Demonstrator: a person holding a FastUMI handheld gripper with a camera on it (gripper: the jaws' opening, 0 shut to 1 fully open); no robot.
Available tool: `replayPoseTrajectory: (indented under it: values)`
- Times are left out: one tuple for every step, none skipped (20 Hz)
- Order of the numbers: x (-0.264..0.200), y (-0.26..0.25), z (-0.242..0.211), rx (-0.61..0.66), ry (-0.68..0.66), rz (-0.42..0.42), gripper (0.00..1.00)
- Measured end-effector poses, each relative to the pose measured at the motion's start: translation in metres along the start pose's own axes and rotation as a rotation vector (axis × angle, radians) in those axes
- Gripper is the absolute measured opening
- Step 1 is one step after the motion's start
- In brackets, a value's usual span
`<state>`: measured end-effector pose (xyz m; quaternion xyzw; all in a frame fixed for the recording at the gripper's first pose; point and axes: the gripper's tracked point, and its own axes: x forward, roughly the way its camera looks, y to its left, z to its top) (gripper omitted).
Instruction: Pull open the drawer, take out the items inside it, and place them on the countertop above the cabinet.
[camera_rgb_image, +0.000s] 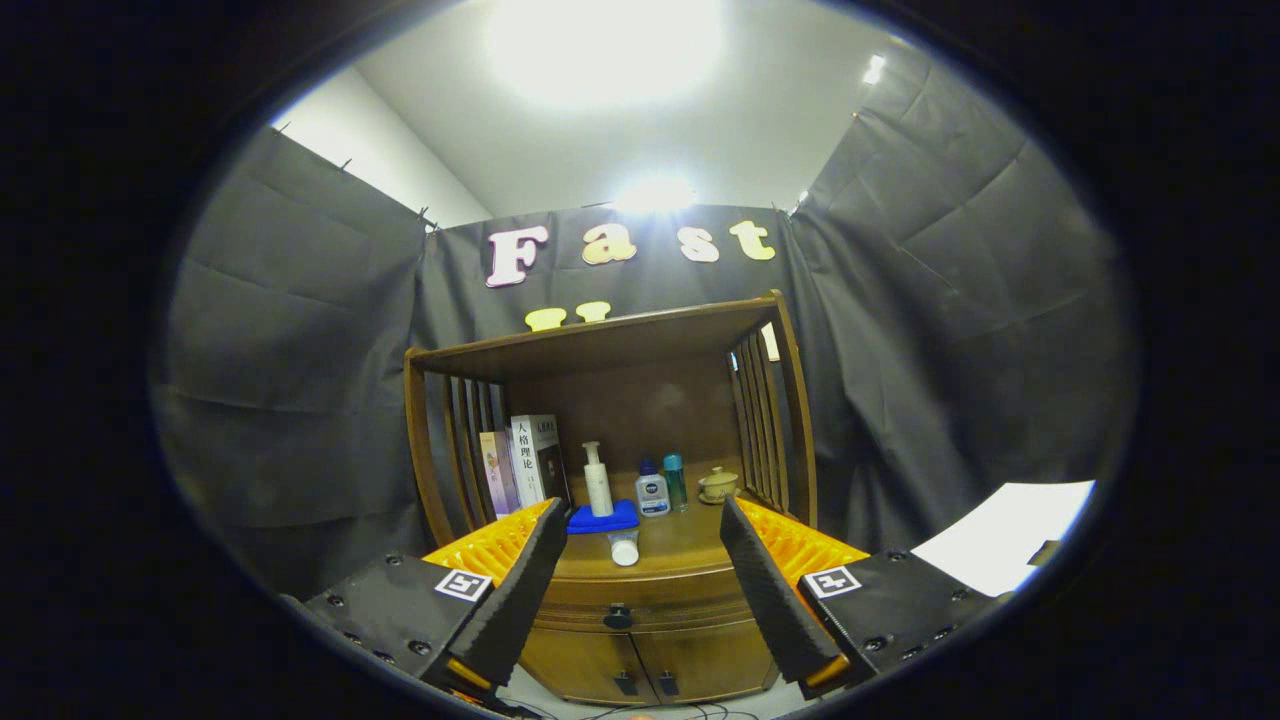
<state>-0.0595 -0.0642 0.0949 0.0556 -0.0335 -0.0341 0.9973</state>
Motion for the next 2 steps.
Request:
replayPoseTrajectory:
  values:
    - [0.0004,-0.001,-0.0019,-0.002,0.0,0.002,0.97]
    - [-0.0003,-0.0022,-0.0024,0.0,0.002,0.003,0.97]
